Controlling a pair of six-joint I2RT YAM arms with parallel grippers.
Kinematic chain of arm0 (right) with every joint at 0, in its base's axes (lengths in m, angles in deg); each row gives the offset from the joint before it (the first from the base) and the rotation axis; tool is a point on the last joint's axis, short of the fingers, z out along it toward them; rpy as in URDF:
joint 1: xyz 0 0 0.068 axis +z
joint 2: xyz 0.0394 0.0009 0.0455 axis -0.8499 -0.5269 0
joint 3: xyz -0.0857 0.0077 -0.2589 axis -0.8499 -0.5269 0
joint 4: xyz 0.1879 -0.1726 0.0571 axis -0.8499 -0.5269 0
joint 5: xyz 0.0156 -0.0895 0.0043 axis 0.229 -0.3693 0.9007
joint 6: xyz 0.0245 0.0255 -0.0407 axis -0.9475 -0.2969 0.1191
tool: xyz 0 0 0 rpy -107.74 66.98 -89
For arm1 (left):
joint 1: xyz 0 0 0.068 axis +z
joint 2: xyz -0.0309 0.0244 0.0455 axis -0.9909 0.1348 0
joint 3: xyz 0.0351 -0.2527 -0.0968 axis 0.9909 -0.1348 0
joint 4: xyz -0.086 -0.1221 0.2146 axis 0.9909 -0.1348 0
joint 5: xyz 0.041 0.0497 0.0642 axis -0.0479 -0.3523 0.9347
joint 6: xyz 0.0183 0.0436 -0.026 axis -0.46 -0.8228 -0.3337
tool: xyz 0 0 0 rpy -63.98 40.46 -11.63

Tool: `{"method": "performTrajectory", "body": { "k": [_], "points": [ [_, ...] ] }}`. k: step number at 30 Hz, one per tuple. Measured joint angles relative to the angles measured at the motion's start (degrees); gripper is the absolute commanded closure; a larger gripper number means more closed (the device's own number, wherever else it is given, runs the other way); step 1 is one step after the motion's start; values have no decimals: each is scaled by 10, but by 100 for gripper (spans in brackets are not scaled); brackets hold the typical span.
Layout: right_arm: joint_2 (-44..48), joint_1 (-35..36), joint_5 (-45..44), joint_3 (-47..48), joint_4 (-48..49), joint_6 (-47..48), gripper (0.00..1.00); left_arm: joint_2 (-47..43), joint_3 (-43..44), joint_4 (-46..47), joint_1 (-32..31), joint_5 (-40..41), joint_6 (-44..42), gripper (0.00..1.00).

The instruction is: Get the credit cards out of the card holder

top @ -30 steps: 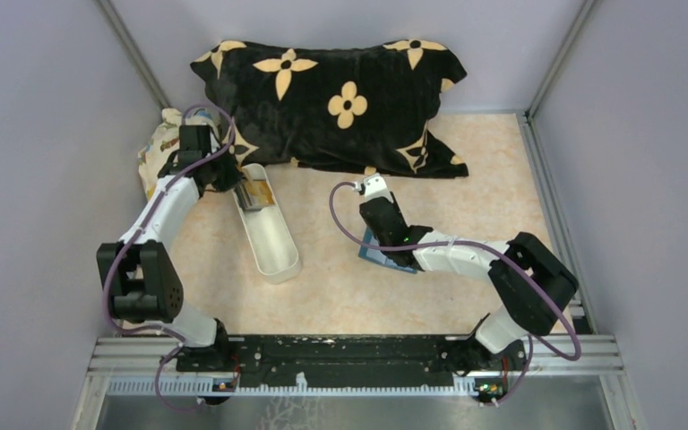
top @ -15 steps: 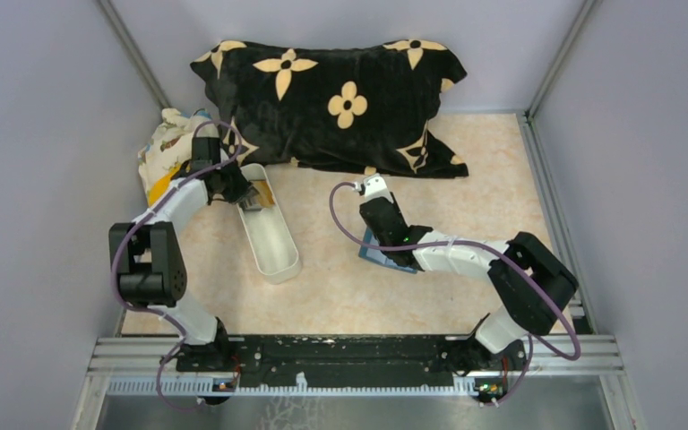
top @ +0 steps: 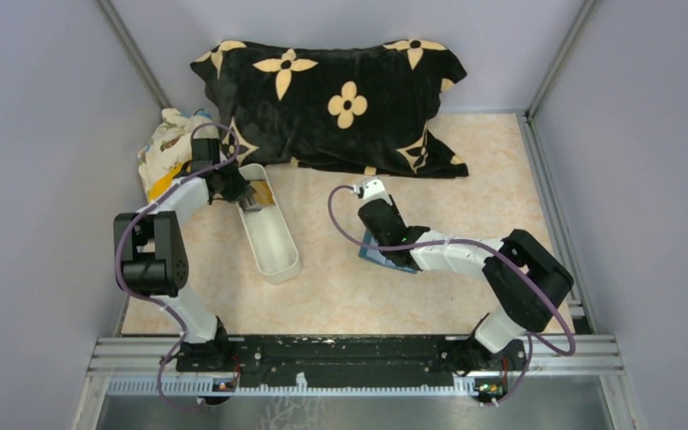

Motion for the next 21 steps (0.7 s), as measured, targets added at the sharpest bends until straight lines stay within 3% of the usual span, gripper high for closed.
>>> {"method": "performTrajectory", "body": {
  "k": [15,21],
  "points": [
    [-18,0,0,0,0,0,62,42,53,-11,3,12,-23,99],
    [-28,0,0,0,-5,0,62,46,55,-12,3,8,-23,88]
  ]
}}
